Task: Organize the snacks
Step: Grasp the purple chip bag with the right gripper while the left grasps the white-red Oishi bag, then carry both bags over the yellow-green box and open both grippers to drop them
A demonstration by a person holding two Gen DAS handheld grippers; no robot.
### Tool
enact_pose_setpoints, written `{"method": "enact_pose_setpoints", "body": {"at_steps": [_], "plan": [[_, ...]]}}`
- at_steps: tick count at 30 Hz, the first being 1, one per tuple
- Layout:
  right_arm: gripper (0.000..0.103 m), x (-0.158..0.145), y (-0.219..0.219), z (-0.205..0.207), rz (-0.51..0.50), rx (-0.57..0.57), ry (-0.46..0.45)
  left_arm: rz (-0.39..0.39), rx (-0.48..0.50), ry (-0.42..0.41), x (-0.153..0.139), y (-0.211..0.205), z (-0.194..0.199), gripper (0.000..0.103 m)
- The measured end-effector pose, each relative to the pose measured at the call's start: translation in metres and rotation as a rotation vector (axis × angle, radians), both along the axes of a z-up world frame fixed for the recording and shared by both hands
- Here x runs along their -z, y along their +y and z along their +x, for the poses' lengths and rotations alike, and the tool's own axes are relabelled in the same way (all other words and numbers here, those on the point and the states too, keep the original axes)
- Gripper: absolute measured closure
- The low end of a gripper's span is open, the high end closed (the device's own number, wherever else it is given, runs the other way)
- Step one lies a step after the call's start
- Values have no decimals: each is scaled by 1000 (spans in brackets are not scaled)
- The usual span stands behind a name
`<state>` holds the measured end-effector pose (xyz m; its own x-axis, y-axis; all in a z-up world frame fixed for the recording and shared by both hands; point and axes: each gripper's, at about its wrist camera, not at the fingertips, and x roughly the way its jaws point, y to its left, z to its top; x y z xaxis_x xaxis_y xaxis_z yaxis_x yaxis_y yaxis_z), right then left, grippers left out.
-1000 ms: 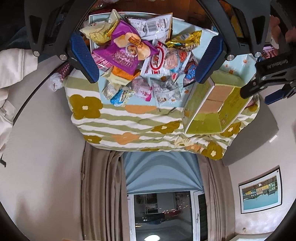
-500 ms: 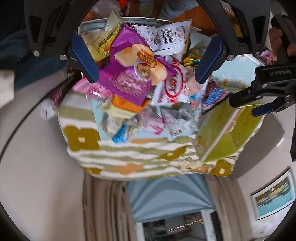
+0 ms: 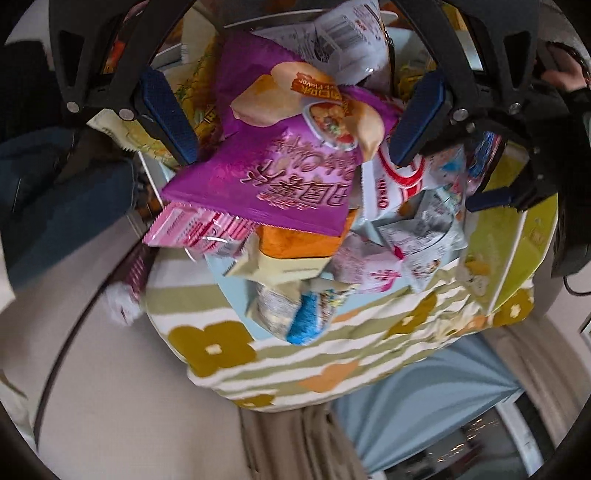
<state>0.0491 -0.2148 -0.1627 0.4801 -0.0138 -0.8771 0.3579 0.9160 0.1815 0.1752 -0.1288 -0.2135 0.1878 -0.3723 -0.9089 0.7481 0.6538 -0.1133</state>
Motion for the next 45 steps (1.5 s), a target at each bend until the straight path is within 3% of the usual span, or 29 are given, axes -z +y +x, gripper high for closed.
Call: {"method": "enact_pose_setpoints", "body": {"at_steps": [4,10,16,27,29,32,37,45], "plan": [[0,10,0,7,6,40,22,-2,55,39,10,-3,3,0],[0,19,6,19,-10,57,47,-6,127,89,21,-3,0,14],[0,21,14,28,-57,42,54,-7,134,86,20,4,0,27],[16,30,27,37,-160,0,83,-19,83,65,14,22,3,31],[30,28,28,36,-175,-16,74,-19,71,53,10,25,1,32],[38,26,30,35,-186,-41,69,-15,45,32,4,27,1,32],[43,14,31,32,-202,-73,29,-16,-16,-5,-12,29,-2,32],[45,-24,31,24,-210,-136,-59,-94,-156,-86,-66,38,-9,32]]}}
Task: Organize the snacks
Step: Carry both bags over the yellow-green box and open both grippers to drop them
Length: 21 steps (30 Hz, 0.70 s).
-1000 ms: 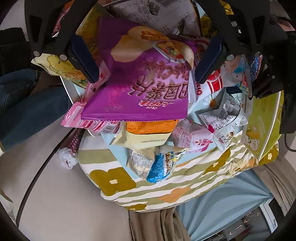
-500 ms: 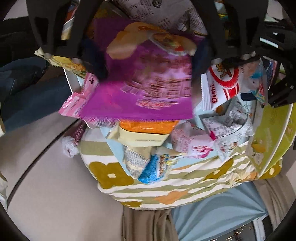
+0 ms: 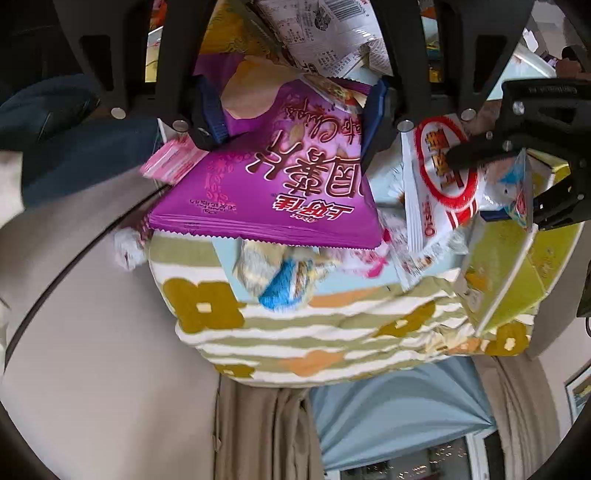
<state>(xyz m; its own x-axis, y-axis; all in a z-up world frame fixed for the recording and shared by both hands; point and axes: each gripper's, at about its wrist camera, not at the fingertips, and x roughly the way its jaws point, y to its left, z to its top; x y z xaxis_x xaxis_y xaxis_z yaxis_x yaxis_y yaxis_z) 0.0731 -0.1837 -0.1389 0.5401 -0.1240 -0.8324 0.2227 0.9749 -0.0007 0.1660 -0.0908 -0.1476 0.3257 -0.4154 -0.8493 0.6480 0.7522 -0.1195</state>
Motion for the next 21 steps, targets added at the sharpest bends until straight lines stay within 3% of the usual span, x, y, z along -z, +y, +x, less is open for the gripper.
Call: {"method": "enact_pose_setpoints", "body": {"at_steps": [7,12,21], "plan": [[45,-47,12,9,46,-143,-89,-62,-209,-81,-54,35,1,32],[45,-72,46,36,63,-288,-136,-99,-402,-106,-78,94,17,32],[45,-91,149,101,78,-430,-137,-59,-630,-109,-70,220,78,32]]}}
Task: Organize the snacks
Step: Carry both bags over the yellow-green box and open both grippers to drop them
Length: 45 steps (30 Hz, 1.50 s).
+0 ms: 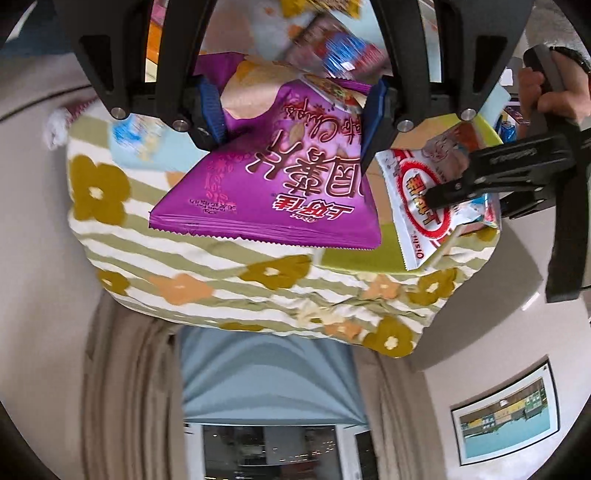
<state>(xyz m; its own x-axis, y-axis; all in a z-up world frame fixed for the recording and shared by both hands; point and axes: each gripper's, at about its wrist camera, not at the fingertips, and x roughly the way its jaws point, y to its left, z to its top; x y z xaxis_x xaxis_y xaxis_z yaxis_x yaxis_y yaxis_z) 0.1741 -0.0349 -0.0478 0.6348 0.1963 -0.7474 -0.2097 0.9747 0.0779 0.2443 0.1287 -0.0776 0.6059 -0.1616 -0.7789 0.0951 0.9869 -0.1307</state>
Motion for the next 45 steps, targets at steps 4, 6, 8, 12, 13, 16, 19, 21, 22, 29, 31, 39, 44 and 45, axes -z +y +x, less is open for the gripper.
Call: {"method": "enact_pose_setpoints", "body": {"at_steps": [4,6,8,12,13,16,19,21,22,29,31,39,44,45], "plan": [[45,11,41,37,7,-14,37,20,-42,30,18,48,40,32],[45,18,60,52,0,-12,50,20,-37,45,29,65,57,32],[45,27,78,68,-7,4,66,18,-21,66,40,75,75,32],[45,41,98,89,-7,43,104,28,18,105,60,83,103,31],[45,44,102,93,-11,52,112,34,28,114,65,82,109,31],[45,50,107,102,-32,80,132,52,44,129,74,79,116,4],[45,52,107,106,-45,101,146,73,47,113,76,82,118,0],[45,54,110,107,-58,111,150,54,61,115,76,87,115,0],[45,54,111,108,-62,112,150,50,63,109,75,89,111,0],[45,51,119,114,-43,110,119,73,46,63,62,98,89,0],[45,49,123,119,-55,97,103,82,37,58,59,100,84,0],[45,67,144,156,-51,12,139,103,-12,66,55,116,75,0],[0,87,150,170,-67,-26,181,114,-36,77,60,122,74,0],[0,88,149,169,-61,-29,171,113,-39,81,61,122,72,0]]}}
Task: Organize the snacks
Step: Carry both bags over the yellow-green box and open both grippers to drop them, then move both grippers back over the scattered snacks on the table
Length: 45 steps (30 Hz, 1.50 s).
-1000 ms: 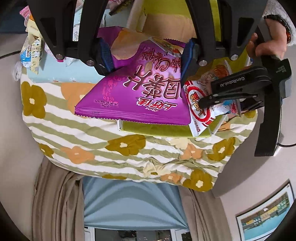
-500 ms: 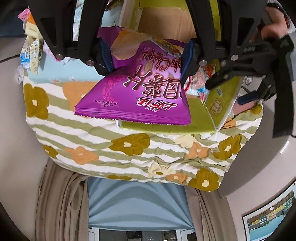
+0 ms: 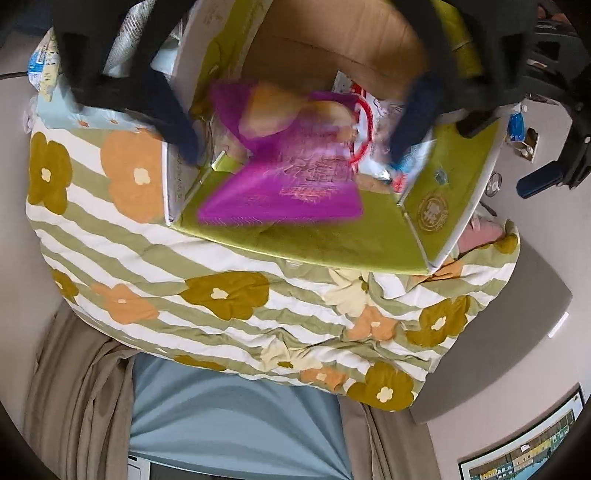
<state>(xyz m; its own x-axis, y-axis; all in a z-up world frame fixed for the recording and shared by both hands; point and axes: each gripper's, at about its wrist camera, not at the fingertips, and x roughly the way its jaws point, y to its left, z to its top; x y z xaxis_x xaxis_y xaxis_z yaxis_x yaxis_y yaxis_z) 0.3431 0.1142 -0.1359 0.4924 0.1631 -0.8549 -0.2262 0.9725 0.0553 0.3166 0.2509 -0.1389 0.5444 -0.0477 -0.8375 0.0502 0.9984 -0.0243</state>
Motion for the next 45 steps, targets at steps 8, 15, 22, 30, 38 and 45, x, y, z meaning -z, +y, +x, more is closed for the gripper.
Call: {"method": "enact_pose_setpoints", "body": {"at_steps": [8,15,22,30,38,45], "plan": [[0,0,-6,-20,-2,-31,-23,-6,-12,19,4,-5,-8,0],[0,-26,-16,-37,33,-18,-69,1,-2,-30,-18,-16,-15,0],[0,-59,-24,-59,36,0,-137,14,19,-88,-47,-29,-27,0],[0,-94,-38,-101,8,1,-211,59,28,-149,-80,-56,-65,0],[0,-124,-90,-163,84,-12,-276,74,28,-183,-107,-109,-127,0],[0,-138,-170,-222,93,25,-285,21,54,-171,-100,-176,-181,0]]}}
